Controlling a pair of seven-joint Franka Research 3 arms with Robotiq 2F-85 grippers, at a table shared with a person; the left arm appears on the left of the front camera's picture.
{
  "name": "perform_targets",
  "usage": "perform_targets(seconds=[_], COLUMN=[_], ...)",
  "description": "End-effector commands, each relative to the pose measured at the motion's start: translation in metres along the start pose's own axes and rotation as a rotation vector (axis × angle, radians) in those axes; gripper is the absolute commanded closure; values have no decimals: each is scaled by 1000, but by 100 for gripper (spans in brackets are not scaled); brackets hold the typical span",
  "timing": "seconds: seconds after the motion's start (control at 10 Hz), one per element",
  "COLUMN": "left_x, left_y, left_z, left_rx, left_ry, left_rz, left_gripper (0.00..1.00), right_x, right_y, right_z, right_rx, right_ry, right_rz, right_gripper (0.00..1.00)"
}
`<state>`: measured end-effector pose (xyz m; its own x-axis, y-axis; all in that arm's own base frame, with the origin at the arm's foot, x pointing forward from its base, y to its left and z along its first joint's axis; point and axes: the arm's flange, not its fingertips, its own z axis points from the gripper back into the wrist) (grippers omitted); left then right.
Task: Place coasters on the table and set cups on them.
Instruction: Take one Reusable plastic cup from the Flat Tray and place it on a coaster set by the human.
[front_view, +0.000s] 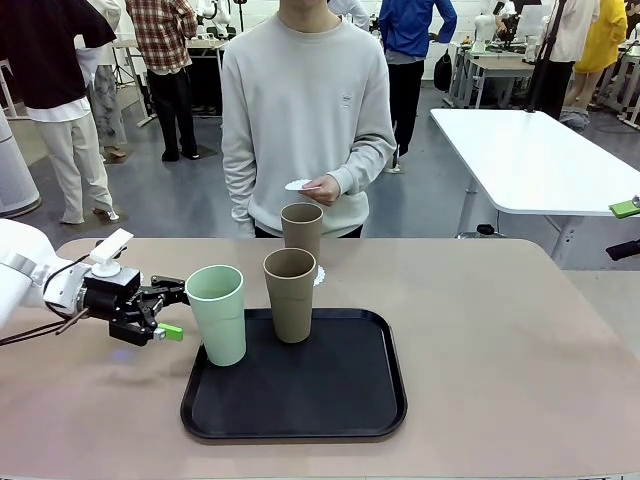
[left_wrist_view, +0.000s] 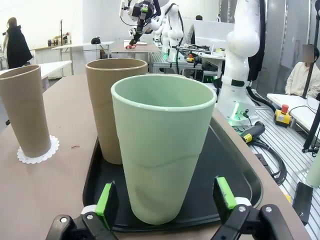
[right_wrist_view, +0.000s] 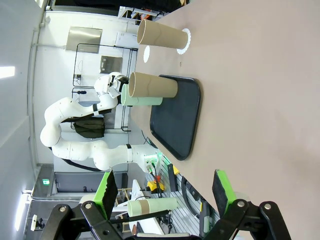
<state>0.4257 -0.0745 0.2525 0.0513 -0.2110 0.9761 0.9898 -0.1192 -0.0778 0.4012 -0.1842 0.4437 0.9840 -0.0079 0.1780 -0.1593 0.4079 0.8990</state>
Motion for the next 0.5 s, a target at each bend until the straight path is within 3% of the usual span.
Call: perform_targets(seconds=[0.0,0.4], left_x=[-1,-5], left_y=[7,11], left_z=[-11,-21], left_rx=[1,-22], left_ry=[-5,-12], left_rz=[1,14], left_gripper=[0,0], right_x=[1,1], right_y=[0,0], right_z=[-1,-1], right_rx=[1,1], right_ry=[-9,-9], right_rz=[8,8], right_gripper=[0,0])
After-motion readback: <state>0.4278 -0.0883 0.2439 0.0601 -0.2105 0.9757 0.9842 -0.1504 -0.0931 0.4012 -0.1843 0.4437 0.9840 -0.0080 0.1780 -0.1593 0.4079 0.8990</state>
